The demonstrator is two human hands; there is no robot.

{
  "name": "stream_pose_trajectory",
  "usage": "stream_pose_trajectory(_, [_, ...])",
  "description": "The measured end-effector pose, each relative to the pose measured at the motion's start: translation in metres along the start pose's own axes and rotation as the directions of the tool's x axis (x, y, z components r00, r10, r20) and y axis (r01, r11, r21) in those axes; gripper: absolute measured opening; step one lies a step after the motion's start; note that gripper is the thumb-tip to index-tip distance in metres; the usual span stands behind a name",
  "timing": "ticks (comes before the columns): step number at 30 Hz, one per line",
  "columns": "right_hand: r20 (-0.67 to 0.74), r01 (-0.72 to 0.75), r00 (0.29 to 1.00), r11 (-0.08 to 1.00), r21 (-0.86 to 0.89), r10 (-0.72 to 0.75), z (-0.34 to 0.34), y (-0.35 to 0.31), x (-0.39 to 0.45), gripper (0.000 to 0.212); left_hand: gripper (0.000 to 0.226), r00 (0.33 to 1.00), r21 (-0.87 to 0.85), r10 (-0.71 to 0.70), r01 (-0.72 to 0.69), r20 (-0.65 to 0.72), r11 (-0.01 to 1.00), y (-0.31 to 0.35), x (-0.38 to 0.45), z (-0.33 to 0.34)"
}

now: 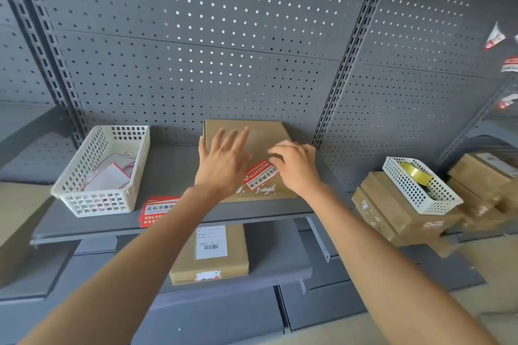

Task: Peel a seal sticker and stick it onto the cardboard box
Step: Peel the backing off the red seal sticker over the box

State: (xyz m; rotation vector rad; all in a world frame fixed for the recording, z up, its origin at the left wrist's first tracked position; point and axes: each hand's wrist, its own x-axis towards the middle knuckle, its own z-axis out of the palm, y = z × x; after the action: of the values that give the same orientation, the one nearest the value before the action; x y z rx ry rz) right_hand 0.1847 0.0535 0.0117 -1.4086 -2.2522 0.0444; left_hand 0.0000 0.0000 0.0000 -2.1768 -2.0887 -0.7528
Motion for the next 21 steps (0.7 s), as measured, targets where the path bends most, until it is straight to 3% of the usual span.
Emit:
stream_pose_trajectory(5, [0.045,-0.064,0.997,0.998,0.024,0.063,0.004,-0.002,-0.003,0.018,0.031,0.997,-0.048,0.075,-0.075,-0.005,0.996,0.008,-0.010,0.015])
stream_pose_trajectory(10, [0.095,-0.032,0.995,0.999,-0.002,0.032,0.007,-0.004,0.003,0.023,0.031,0.997,-0.027,0.078,-0.078,-0.016,0.997,0.009,-0.014,0.020])
stream_pose_trajectory(21, [0.174,-0.111,0.980,0.992,0.056,0.099,0.007,-0.003,0.014,0.021,0.032,0.998,0.024,0.066,-0.066,0.001,0.998,0.010,-0.017,0.019])
